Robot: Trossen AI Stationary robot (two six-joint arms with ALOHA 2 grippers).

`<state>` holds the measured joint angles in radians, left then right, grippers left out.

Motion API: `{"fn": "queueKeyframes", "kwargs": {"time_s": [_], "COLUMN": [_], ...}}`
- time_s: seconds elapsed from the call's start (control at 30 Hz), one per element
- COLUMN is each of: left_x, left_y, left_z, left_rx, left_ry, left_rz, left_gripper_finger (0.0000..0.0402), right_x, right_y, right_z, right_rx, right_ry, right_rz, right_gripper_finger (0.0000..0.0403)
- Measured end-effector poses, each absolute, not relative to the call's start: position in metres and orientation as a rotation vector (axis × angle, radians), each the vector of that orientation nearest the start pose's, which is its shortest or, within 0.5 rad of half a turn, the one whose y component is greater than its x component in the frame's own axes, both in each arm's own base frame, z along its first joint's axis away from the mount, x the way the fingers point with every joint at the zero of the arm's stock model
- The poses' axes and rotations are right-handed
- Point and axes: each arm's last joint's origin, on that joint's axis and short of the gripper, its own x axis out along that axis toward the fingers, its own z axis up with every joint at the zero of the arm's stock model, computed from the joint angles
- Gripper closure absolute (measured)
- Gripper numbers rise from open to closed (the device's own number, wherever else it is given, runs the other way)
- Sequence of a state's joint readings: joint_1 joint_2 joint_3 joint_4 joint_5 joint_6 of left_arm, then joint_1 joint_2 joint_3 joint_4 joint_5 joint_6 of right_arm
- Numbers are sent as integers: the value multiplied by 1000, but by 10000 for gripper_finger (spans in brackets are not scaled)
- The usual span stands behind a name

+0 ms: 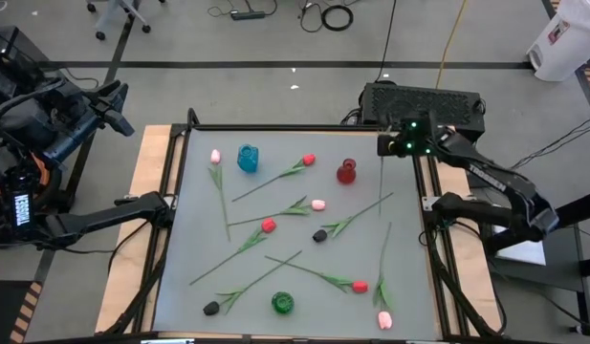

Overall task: Sort flowers into vase by color
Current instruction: Put the top black tulip into the red vase

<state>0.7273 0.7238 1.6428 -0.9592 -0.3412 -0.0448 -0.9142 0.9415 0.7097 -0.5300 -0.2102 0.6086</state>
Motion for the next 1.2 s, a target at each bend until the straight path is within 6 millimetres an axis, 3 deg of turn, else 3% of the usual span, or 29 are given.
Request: {"fn": "queueKeyframes", "kwargs": {"time_s": [0.47,0.77,1.0,1.2], "left_x": [7,7,7,7], "left_y": [19,19,19,19], "left_z": [506,506,506,506], "left_rx": [-49,-49,-49,-49], "left_ry": [17,18,18,17], "left_rz": [1069,1069,1069,1069], "left_gripper_finger": [297,297,297,297], "right_x": [117,124,137,160], "right_y": [-134,-126,-123,-130], "right_z": [311,353,381,405], "right_rx": [732,483,370,213], "right_ry": [3,-312,-307,-162], "right_rz": [-556,-358,-304,-300], "right_gripper_finger": [394,394,394,394]}}
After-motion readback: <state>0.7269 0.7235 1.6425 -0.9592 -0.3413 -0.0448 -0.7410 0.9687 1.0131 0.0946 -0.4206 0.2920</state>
